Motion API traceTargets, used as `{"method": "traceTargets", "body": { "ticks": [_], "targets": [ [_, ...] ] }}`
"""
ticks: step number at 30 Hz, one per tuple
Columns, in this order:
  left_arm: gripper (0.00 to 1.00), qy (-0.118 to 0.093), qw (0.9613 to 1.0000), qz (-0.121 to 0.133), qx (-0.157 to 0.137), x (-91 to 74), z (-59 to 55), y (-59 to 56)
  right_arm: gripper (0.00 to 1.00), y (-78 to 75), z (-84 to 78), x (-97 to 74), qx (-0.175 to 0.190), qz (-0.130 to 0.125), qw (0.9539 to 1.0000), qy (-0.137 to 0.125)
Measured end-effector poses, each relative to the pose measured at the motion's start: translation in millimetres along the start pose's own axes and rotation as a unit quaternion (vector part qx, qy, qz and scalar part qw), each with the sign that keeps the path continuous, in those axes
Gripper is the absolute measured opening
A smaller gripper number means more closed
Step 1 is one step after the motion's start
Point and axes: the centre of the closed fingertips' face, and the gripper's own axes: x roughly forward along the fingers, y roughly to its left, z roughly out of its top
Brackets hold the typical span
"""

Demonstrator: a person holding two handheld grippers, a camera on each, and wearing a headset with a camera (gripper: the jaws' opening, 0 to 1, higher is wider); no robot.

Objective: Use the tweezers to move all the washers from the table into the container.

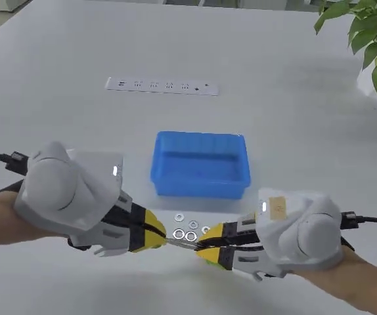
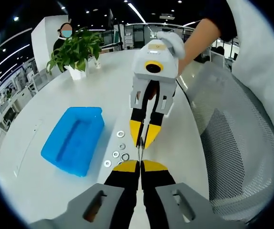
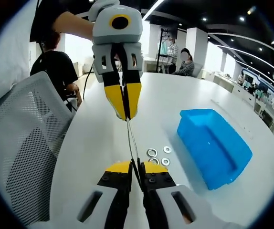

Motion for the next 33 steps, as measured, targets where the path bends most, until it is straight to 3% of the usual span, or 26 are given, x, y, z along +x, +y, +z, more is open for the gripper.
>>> {"method": "traceTargets", "body": {
  "ticks": [3,6,7,8,16,23,33],
  "targets": [
    [0.05,-0.012,0.9999,-0.003,0.003,7.2,11.3,-3.9,0.08,3.2,-6.4,-2.8,0.0,-0.001,1.0,0.004],
    [0.05,-0.039,0.9992,-0.002,0.004,12.0,27.7,-4.4,0.08,2.8,-8.6,-6.7,0.0,-0.005,1.0,0.0],
    [0.04,-0.056,0.9983,0.001,-0.016,13.5,36.1,-2.2,0.08,1.5,-7.8,-7.6,0.004,-0.007,1.0,-0.002],
    [0.04,-0.058,0.9981,0.001,-0.018,15.0,39.6,-1.6,0.08,1.1,-8.4,-9.7,0.002,-0.008,1.0,-0.002],
    [0.04,-0.08,0.996,-0.022,0.033,35.3,74.4,-13.4,0.09,0.6,-10.9,-20.2,-0.038,0.008,0.9991,0.015],
    [0.04,-0.089,0.9947,-0.029,0.042,44.2,83.2,-13.7,0.1,-0.7,-12.8,-22.7,-0.051,0.02,0.9982,0.025],
    [0.05,-0.095,0.9943,-0.03,0.038,46.0,85.5,-16.6,0.07,1.3,-13.9,-18.3,-0.067,0.026,0.9969,0.031]
  ]
}}
